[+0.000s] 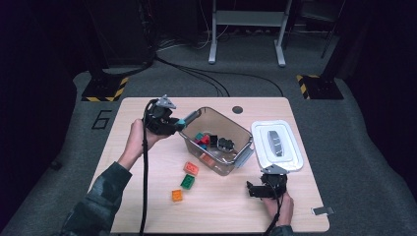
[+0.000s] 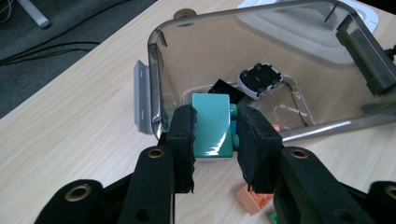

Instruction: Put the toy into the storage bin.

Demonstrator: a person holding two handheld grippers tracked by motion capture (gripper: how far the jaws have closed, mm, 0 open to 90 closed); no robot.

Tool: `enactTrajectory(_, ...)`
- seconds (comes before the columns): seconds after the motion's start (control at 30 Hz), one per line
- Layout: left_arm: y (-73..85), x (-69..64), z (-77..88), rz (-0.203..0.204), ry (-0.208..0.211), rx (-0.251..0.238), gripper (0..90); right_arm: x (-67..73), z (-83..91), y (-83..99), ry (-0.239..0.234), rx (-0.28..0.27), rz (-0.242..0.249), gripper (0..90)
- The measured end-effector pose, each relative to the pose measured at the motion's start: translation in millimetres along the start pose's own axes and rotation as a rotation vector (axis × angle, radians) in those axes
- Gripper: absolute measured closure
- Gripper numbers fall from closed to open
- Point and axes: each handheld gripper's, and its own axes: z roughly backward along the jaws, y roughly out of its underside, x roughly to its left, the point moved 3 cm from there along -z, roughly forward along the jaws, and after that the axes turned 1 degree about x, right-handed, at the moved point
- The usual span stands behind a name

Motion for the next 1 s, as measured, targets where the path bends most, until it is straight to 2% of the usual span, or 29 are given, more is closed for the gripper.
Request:
enactTrajectory(0.27,-16.2,0.5,-19.8,0.013,0.006,0.031,68.0,-0.2,0.0,0.0,0.001,-0.001,0.0,2.3)
enactTrajectory(0.37,-19.0,0.6,-31.2,0.013,0.012,0.066,68.0,0.0,0.2,0.1,0.003,0.001,-0.006,2.5)
enactTrajectory(0.5,-17.5,0.2,-43.8,0.02,0.027,0.109,67.9,0.0,0.2,0.1,0.003,0.001,-0.005,2.5)
enactTrajectory(0.73,-12.9,-3.8,-60.7,0.027,0.047,0.156,67.8,0.0,0.2,0.1,0.003,0.001,-0.006,2.5)
enactTrajectory(0.9,-9.3,-4.7,-65.0,0.03,0.073,0.206,67.8,-0.1,0.1,0.0,0.004,0.001,-0.007,2.7)
enactTrajectory(1.0,-8.1,-3.9,-65.1,0.045,0.07,0.213,67.6,-0.2,0.2,0.1,0.005,0.0,-0.007,2.8)
